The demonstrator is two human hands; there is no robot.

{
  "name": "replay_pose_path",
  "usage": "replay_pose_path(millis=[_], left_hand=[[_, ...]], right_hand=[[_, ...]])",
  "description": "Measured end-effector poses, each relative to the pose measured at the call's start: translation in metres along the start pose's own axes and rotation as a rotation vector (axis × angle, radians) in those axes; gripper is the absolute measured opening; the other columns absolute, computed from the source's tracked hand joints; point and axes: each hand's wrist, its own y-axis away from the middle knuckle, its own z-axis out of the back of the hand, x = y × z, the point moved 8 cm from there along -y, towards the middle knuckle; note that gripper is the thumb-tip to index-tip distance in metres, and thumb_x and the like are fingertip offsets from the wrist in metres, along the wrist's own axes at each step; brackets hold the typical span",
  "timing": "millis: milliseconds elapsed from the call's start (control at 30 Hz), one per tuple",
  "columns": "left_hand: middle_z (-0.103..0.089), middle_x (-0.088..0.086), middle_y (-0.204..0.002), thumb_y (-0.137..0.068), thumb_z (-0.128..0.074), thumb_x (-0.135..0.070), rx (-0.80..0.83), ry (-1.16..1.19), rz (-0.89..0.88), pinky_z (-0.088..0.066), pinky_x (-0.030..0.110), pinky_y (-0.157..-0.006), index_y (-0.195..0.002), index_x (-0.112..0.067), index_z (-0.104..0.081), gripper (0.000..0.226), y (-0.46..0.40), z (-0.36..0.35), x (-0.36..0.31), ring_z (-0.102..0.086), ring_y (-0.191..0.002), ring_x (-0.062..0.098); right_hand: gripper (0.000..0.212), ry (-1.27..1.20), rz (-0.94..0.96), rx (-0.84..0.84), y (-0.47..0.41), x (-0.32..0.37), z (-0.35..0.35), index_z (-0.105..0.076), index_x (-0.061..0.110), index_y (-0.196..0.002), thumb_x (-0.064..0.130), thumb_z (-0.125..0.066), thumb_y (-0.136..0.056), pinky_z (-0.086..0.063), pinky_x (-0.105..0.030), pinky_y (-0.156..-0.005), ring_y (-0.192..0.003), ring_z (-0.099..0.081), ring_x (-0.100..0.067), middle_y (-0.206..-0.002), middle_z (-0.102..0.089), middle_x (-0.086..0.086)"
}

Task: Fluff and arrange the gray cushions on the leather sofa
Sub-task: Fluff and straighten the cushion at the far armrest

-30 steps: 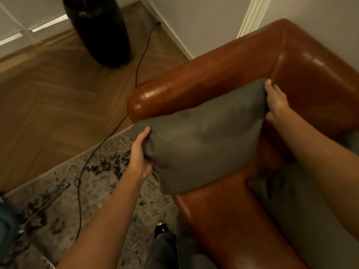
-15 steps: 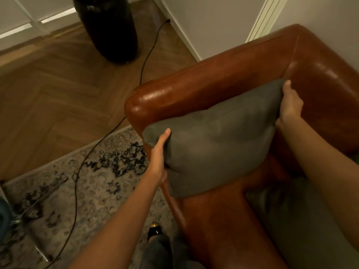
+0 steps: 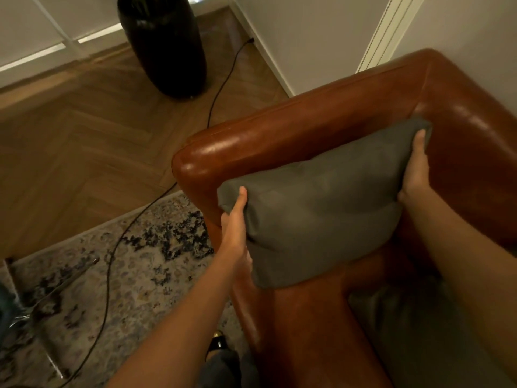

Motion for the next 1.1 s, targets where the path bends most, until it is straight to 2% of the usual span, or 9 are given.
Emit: replay_pose_path(millis=[67,200,267,367,500,700,900,1033,1100], left_hand=[[-0.059,-0.004,-0.127,-0.081,-0.068,-0.056,-0.112,-0.027,-0.078,-0.046,0.046,-0.103,-0.141,-0.022,-0.045,0.073,0.002,0.003,-0.007,-0.058,-0.117,0.021],[-0.018,0.001,-0.16,-0.091,-0.062,-0.04,-0.437,-0.408,-0.638,-0.016,0.05,-0.12,-0.153,-0.028,-0.018,0.078,0.035,0.0,-0.058,-0.016,-0.147,0.022],[-0.003,0.008,-0.162,-0.091,-0.059,-0.042,-0.515,-0.838,-0.897,0.004,0.054,-0.117,-0.153,-0.023,-0.015,0.079,0.058,-0.029,-0.071,0.003,-0.148,0.031],[-0.004,0.016,-0.161,-0.096,-0.04,-0.052,-0.29,-1.436,-1.203,0.013,0.059,-0.113,-0.153,-0.018,-0.019,0.069,0.069,-0.097,-0.046,0.005,-0.147,0.037],[-0.016,0.013,-0.16,-0.091,-0.022,-0.073,-0.109,-1.813,-1.184,0.002,0.067,-0.113,-0.151,-0.023,-0.028,0.079,0.038,-0.107,-0.025,0.002,-0.147,0.04],[-0.017,0.013,-0.16,-0.079,-0.024,-0.086,-0.126,-1.812,-1.16,0.005,0.065,-0.112,-0.149,-0.025,-0.034,0.094,0.014,-0.083,-0.055,-0.003,-0.146,0.042],[-0.052,0.01,-0.138,-0.082,-0.023,-0.084,-0.133,-1.821,-1.112,-0.022,0.059,-0.11,-0.141,-0.021,-0.046,0.089,0.009,-0.089,-0.061,-0.047,-0.124,0.036],[-0.053,0.012,-0.137,-0.085,-0.02,-0.08,-0.158,-1.825,-1.104,-0.026,0.06,-0.109,-0.14,-0.021,-0.047,0.085,0.003,-0.092,-0.062,-0.048,-0.123,0.037],[-0.047,0.013,-0.144,-0.087,-0.019,-0.077,-0.219,-1.824,-1.098,-0.015,0.065,-0.113,-0.145,-0.021,-0.04,0.083,0.007,-0.092,-0.057,-0.039,-0.135,0.037]], right_hand=[[0.091,0.084,0.056,-0.071,0.007,0.009,-0.001,-0.037,0.02,-0.148,0.079,-0.046,-0.08,-0.042,-0.041,-0.107,-0.125,-0.052,-0.02,-0.14,-0.051,-0.002],[0.058,0.534,0.517,-0.372,0.05,0.052,-0.004,-0.027,0.023,-0.152,0.049,-0.035,-0.101,-0.001,-0.056,-0.118,-0.15,-0.012,-0.023,-0.16,-0.024,-0.002],[0.053,0.724,0.777,-0.24,0.078,0.053,-0.038,-0.031,0.023,-0.151,0.044,-0.035,-0.102,0.008,-0.055,-0.115,-0.151,-0.006,-0.023,-0.161,-0.022,-0.002],[0.048,0.983,1.013,0.023,0.115,0.025,-0.089,-0.041,0.028,-0.146,0.044,-0.032,-0.101,0.014,-0.055,-0.113,-0.15,-0.009,-0.023,-0.158,-0.03,0.001],[0.047,1.162,1.142,0.18,0.111,0.012,-0.094,-0.051,0.03,-0.14,0.046,-0.03,-0.101,0.008,-0.056,-0.116,-0.149,-0.016,-0.022,-0.155,-0.036,0.0],[0.056,1.363,0.964,0.139,0.046,0.029,-0.053,-0.025,0.04,-0.151,0.058,-0.016,-0.098,0.008,-0.056,-0.117,-0.15,-0.006,-0.016,-0.162,-0.018,0.005],[0.054,1.383,0.84,0.143,0.026,0.031,-0.055,-0.01,0.048,-0.151,0.062,-0.01,-0.099,0.015,-0.058,-0.114,-0.15,0.009,-0.012,-0.163,-0.003,0.012],[0.055,1.426,0.8,0.118,0.02,0.029,-0.062,-0.002,0.048,-0.151,0.062,-0.005,-0.098,0.015,-0.06,-0.114,-0.149,0.014,-0.014,-0.163,0.005,0.013],[0.053,1.33,0.775,0.023,0.027,0.026,-0.059,-0.003,0.045,-0.152,0.058,-0.009,-0.101,0.012,-0.061,-0.114,-0.15,0.012,-0.018,-0.164,0.003,0.01]])
